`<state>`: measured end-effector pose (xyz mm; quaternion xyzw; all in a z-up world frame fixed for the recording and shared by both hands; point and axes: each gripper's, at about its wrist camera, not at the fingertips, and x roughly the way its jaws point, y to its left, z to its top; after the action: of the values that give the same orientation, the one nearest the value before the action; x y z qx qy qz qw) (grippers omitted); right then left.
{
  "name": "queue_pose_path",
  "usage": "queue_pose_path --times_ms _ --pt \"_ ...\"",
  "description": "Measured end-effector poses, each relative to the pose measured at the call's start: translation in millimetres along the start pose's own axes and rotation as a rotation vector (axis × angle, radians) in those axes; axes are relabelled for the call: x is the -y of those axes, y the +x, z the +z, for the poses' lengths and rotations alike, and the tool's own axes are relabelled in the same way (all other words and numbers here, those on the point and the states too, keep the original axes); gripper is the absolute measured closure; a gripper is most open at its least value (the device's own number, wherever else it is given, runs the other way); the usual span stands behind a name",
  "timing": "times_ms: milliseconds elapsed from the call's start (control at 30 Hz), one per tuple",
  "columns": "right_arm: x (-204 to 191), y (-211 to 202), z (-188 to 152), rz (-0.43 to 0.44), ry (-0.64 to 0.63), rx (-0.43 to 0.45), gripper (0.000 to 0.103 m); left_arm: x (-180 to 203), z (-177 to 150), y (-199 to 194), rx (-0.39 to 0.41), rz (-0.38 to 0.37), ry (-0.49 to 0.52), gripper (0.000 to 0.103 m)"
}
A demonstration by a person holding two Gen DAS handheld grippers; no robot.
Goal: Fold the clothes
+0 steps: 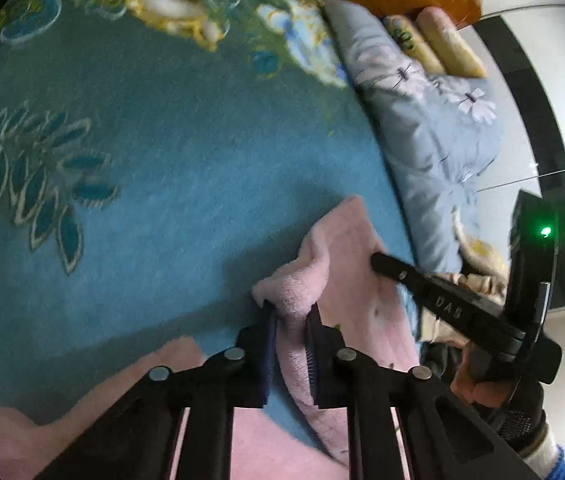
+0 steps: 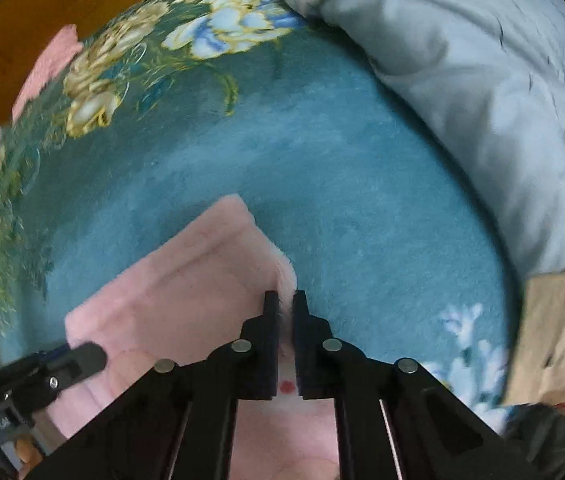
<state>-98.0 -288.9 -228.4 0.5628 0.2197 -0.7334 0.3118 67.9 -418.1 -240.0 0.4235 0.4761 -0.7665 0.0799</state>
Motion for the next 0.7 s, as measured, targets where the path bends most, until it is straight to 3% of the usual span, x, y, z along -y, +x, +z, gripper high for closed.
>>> queue_pose_path --times_ms 67,133,267,367,467,533,633,700 --pt "0.8 -14.3 12.9 -0.043 0.0 0.059 0.1 9.8 8.9 -4.8 0.041 0.009 0.036 0.092" --pt "10.6 -20.8 31.2 -0.08 0.055 0.093 0.1 16.2 18.5 3.4 0.025 0.059 0.056 0.092" --pt "17.7 1.8 38.2 -0.095 0.108 0.017 0.1 16.1 25.0 15.1 -0.057 0.095 0.047 0.091" --pt "19.6 1.9 36.4 -0.094 0.102 0.011 0.094 17.6 18.1 -9.6 -0.062 0.044 0.078 0.066" --pt "29.0 -28.9 25.1 -0.142 0.067 0.067 0.076 8.8 2.3 -55.5 0.0 0.053 0.132 0.056" --pt "41.4 -58.9 0.5 -0.138 0.08 0.119 0.07 -7.6 -14.8 -89.4 0.067 0.12 0.133 0.046" --pt "55.6 -99.1 -58.2 -0.12 0.098 0.161 0.062 -48.1 -43.5 -124.8 0.128 0.219 0.04 0.046" --pt "70.3 -119.3 -112.1 -0.125 0.136 0.135 0.062 -76.0 -60.7 -139.0 0.138 0.257 -0.046 0.046"
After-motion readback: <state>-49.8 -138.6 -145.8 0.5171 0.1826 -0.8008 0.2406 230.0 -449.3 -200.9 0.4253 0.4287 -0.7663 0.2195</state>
